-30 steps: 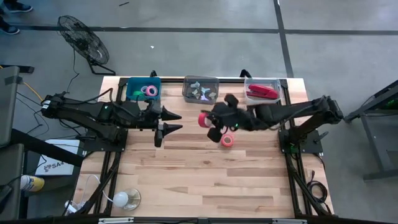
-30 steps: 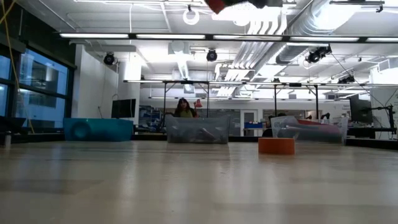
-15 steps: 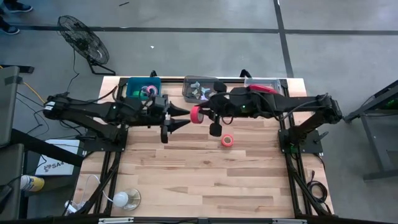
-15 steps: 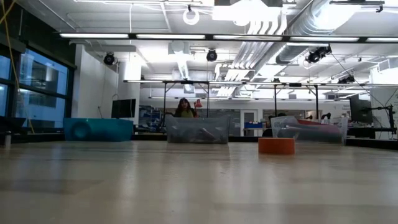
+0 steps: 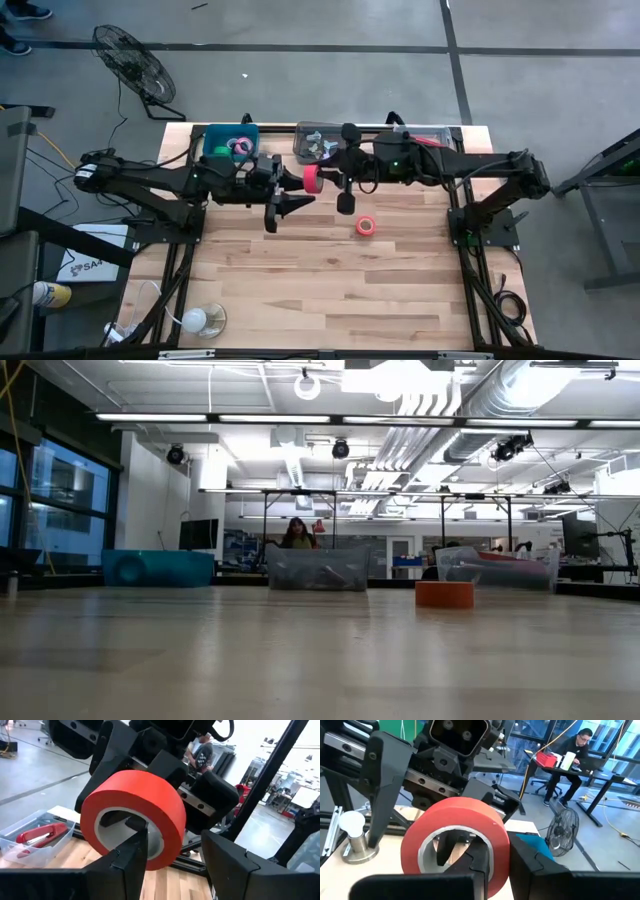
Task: Pick and place Stapler, Stapler remover, tape
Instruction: Put the red tape into the blue bin, then put the orange tape into the blue bin
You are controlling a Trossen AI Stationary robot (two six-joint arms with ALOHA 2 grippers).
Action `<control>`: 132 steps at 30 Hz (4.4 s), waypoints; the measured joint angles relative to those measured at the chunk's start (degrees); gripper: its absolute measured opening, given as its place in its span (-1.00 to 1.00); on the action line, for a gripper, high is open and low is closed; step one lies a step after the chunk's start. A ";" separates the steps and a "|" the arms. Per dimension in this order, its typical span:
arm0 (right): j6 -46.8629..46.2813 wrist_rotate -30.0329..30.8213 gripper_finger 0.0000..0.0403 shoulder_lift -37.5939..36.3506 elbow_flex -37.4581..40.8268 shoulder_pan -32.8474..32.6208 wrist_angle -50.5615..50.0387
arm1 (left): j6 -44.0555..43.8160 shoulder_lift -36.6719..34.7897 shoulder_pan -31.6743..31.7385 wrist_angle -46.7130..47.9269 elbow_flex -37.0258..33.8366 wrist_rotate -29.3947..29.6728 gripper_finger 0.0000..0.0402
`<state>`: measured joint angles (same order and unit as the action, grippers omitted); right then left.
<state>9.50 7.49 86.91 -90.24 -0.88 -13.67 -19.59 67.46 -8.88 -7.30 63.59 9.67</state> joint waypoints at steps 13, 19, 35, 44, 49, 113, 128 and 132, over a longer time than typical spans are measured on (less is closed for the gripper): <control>-0.94 -1.06 -0.84 0.04 0.00 0.54 -0.50 | 2.20 0.35 0.02 -0.95 0.00 0.06 -0.83; -1.69 -1.49 -0.84 0.04 0.00 0.54 -0.50 | 2.84 0.39 0.00 -1.67 0.00 -0.52 -0.83; -7.83 3.02 0.19 -3.41 0.00 0.63 -5.20 | 2.64 -0.26 -0.07 2.43 0.03 5.38 -0.83; -12.09 11.92 0.21 -10.59 0.00 0.63 -15.38 | -2.94 -2.56 3.27 20.47 2.33 18.28 -0.83; -13.58 16.49 0.21 -13.39 -0.02 0.60 -20.75 | -6.79 -2.49 10.44 32.69 4.10 16.89 -0.83; -22.53 20.45 0.22 -14.25 -0.02 0.56 -31.05 | -5.04 26.23 56.81 55.07 6.44 1.19 -0.52; -32.40 17.28 0.22 -14.25 9.17 0.56 -35.11 | -0.64 15.36 54.59 56.21 11.81 -8.44 -0.45; -35.49 14.24 0.22 -14.21 14.17 0.47 -34.79 | 0.42 14.33 52.47 58.49 11.82 -11.75 -0.20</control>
<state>-26.00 21.74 72.71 -76.07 -0.40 -48.47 -19.18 81.79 43.59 51.19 75.42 -2.09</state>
